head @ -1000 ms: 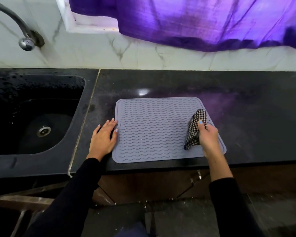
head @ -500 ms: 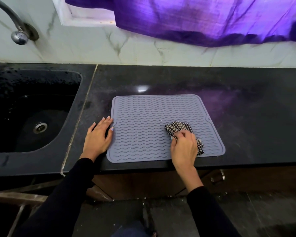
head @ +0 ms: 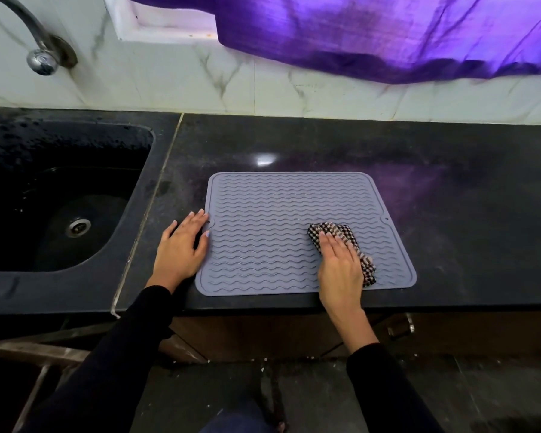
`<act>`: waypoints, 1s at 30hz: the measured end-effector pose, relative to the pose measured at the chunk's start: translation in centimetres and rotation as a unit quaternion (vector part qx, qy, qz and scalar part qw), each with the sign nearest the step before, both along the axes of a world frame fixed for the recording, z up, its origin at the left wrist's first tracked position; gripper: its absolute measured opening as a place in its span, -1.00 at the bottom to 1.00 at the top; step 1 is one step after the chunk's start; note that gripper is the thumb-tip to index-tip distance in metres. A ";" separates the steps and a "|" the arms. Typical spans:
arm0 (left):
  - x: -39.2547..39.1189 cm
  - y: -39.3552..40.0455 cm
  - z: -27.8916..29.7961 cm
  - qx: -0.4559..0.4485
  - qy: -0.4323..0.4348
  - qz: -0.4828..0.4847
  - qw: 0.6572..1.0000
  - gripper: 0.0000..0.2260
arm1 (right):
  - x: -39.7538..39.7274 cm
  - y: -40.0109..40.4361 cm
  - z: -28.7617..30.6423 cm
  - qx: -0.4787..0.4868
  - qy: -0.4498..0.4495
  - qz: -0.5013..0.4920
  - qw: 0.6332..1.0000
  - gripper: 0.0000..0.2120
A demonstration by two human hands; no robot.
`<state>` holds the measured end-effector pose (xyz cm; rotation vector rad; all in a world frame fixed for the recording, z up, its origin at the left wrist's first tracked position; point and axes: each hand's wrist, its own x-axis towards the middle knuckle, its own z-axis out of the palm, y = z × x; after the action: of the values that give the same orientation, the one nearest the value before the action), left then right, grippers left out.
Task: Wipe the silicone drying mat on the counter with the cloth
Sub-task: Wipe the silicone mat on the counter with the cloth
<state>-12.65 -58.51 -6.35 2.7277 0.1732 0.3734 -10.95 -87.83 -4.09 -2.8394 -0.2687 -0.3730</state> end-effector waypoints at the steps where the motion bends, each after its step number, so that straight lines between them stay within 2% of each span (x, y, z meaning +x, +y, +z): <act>1: 0.0 0.0 0.0 0.003 0.001 0.000 1.000 -0.54 | -0.1 -0.1 -0.2 -0.005 0.008 -0.001 1.000 -0.59; 4: 0.1 0.1 -0.2 0.010 0.004 0.000 1.000 -0.53 | -0.1 -0.6 -0.2 -0.019 0.061 0.001 0.998 -0.39; 13: 0.1 0.0 0.0 0.017 0.012 0.003 1.000 -0.52 | 0.8 -1.7 2.0 -0.025 0.116 0.016 0.993 -0.55; 15: 0.1 0.0 0.0 0.021 0.014 0.002 1.000 -0.52 | 2.0 -3.0 3.5 0.050 0.173 0.016 0.984 -0.61; 16: 0.1 0.0 0.0 0.021 0.016 0.002 1.000 -0.51 | 3.1 -4.0 4.0 0.131 0.212 0.012 0.968 -0.65; 18: 0.0 0.1 0.1 0.017 0.019 -0.001 1.000 -0.50 | 4.6 -5.9 5.2 0.347 0.265 -0.049 0.898 -0.73; 19: 0.0 0.0 0.1 0.015 0.020 -0.003 1.000 -0.50 | 5.1 -6.6 5.7 0.422 0.241 -0.103 0.868 -0.72; 20: 0.0 0.0 0.2 0.014 0.020 -0.003 1.000 -0.50 | 5.3 -6.9 6.1 0.441 0.206 -0.152 0.860 -0.70; 21: 0.0 -0.1 0.2 0.013 0.021 -0.002 1.000 -0.49 | 5.3 -6.8 6.5 0.439 0.160 -0.190 0.863 -0.72; 22: -0.1 -0.1 0.2 0.014 0.023 0.000 1.000 -0.49 | 4.8 -6.3 6.6 0.386 0.115 -0.201 0.893 -0.74; 23: -0.1 -0.2 0.2 0.016 0.025 0.000 1.000 -0.49 | 4.0 -5.6 6.6 0.319 0.081 -0.193 0.924 -0.71; 25: -0.1 -0.2 0.2 0.019 0.025 0.000 1.000 -0.50 | 2.2 -3.9 5.4 0.213 0.073 -0.146 0.963 -0.63; 28: 0.0 -0.2 0.1 0.018 0.025 0.000 1.000 -0.50 | 0.3 -2.0 0.4 0.068 0.069 -0.049 0.994 -0.57; 30: 0.0 -0.2 0.1 0.022 0.026 0.000 0.999 -0.50 | 0.3 -2.0 -1.3 0.041 0.061 -0.037 0.997 -0.54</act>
<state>-12.67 -58.72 -6.30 2.7820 0.1803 0.3109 -10.66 -89.84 -5.38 -2.7825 -0.1205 -0.2190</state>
